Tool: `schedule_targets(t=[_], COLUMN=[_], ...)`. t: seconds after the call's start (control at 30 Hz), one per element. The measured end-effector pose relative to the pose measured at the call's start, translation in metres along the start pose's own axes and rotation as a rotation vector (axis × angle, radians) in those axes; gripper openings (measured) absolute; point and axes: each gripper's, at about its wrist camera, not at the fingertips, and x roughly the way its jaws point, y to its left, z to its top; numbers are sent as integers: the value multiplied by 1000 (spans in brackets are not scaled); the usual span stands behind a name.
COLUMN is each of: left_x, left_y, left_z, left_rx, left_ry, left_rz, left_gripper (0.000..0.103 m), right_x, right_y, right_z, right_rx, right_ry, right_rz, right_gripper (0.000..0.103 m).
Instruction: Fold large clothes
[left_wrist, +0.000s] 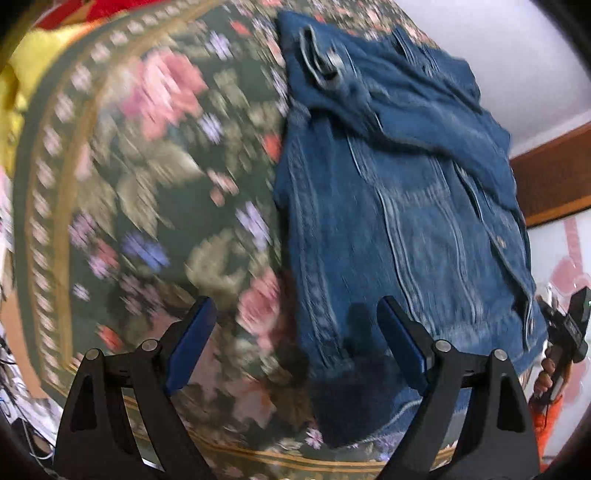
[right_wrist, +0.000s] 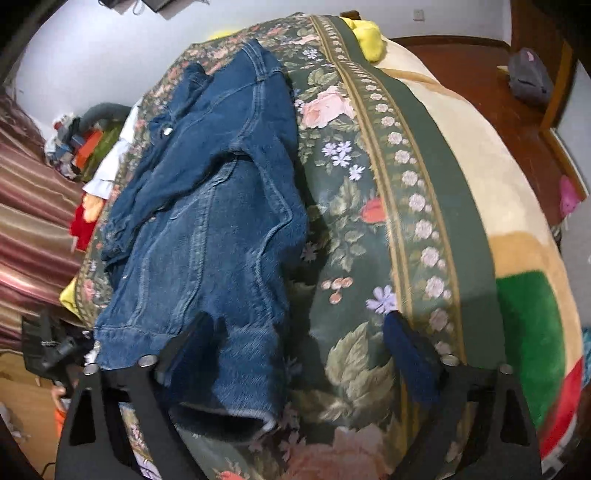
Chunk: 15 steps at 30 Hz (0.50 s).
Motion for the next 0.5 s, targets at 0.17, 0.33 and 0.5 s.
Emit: schedule_targets(t=[0.17, 0.33, 0.5], left_x=[25, 21, 13], left_y=[4, -6, -16], left_z=[-7, -21, -30], left_rx=[-81, -101, -91], left_ry=[78, 54, 39], left_rz=[-40, -111, -177], left_gripper=[89, 84, 50], right_x=[2, 1, -6], right_y=[5, 21, 30], right_z=[-8, -14, -13], right_rx=[32, -24, -55], right_ry=[-9, -32, -74], right_rz=[95, 75, 47], right_gripper=[44, 34, 25])
